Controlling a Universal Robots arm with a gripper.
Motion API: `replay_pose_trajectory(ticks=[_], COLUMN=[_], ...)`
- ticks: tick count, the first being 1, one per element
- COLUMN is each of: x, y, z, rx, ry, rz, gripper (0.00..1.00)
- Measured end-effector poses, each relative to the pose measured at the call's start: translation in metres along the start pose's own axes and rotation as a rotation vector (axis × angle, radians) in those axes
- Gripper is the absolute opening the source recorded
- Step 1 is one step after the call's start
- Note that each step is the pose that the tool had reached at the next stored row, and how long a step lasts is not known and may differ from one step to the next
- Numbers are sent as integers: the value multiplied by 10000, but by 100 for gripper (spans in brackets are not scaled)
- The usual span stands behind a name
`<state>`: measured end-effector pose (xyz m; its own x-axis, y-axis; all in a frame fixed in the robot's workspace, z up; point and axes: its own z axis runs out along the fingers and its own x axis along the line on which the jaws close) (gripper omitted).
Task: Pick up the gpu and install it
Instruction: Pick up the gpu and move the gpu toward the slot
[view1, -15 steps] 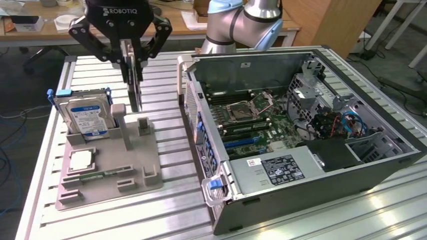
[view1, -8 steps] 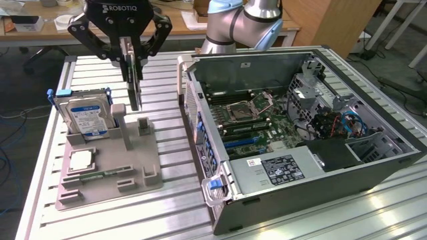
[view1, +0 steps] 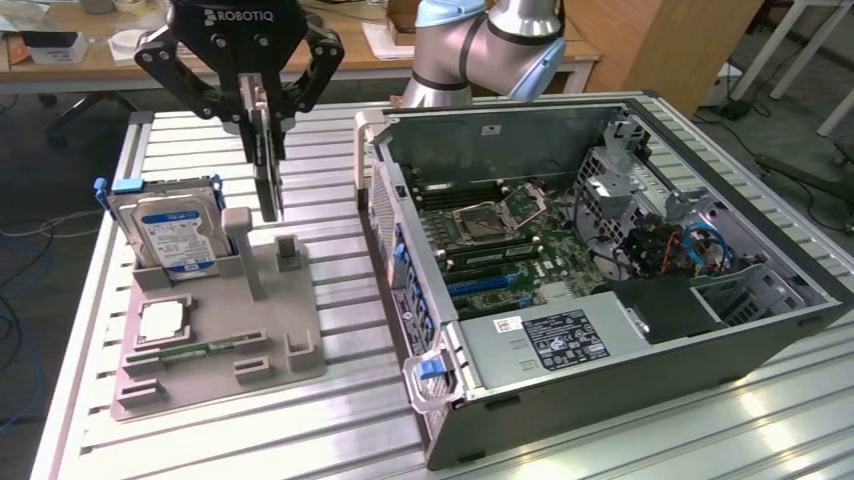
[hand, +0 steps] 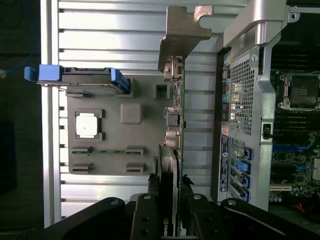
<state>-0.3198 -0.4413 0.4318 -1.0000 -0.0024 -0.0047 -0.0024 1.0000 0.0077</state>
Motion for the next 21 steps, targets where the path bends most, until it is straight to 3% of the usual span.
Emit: replay_pose_trajectory(ticks=[21], x=[-214], y=[0], z=[1], rx=[0], ry=[0], rz=[-1], gripper=[26])
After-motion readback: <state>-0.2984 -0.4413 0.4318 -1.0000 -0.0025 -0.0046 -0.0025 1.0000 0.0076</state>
